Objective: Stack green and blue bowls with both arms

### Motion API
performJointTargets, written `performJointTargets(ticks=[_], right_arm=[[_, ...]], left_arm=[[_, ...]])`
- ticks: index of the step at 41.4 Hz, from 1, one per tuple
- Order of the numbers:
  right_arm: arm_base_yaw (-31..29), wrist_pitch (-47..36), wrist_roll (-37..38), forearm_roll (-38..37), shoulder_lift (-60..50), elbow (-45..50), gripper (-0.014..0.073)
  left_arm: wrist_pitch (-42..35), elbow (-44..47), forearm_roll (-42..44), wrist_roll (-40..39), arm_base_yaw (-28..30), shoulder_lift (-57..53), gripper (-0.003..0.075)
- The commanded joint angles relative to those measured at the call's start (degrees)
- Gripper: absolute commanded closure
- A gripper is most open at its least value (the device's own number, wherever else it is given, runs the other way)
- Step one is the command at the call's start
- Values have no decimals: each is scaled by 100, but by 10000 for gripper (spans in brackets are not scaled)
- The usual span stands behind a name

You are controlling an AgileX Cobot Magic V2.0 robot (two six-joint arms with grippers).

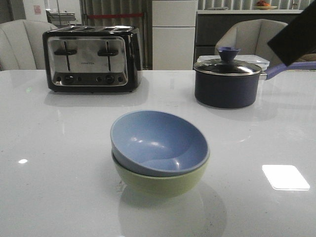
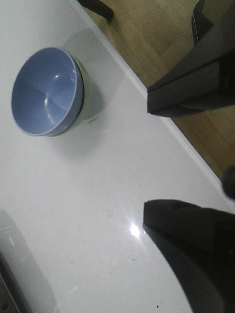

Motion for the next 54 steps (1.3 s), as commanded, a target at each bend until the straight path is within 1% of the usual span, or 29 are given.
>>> performJointTargets(ticks=[1,3,6,8,9,12,14,16,18,36,39,42,44,48,50,53,54], right_arm=[[2,-304,140,1,-79,-110,104],[2,-388,140,-5,-134,-50,106],[2,-584,140,-5,-189,69,149],[2,-670,140,-5,-189,131,216],[2,-683,140,-5,-189,150,263],[2,-693,140,-5,-178,174,392],[2,-699,140,-5,-165,174,475],[2,-722,140,-5,-162,174,536],[2,-727,140,-5,-162,174,529],[2,-683,140,-5,-162,174,522],[2,-683,140,-5,-162,174,522],[2,-675,140,-5,-162,174,522],[2,-676,140,-5,-162,174,522],[2,-671,140,-5,-162,174,522],[2,-672,140,-5,-162,174,522],[2,-672,140,-5,-162,174,522],[2,-672,140,-5,-162,174,522]], left_arm=[[-609,-33,22,-63,-5,-19,278],[-672,-20,22,-63,-5,-19,279],[-743,-20,22,-63,-5,-7,311],[-784,-20,22,-63,-5,-7,358],[-797,-20,22,-63,-5,-7,381],[-827,-20,22,-63,-5,-7,481],[-827,-20,22,-63,-5,-7,534],[-827,-20,22,-63,-5,-7,590],[-827,-20,22,-63,-5,-7,632],[-827,-20,22,-63,-5,-7,624],[-1023,106,-4,-63,29,-208,624],[-1374,379,-142,-53,421,-512,624],[-1764,640,-194,-53,804,-802,624],[-3122,1442,-209,-53,1610,-1462,624],[-3765,1862,-209,-53,1911,-1791,624],[-4500,2429,-209,-53,2327,-2309,624],[-4596,2583,-209,-53,2440,-2437,624]])
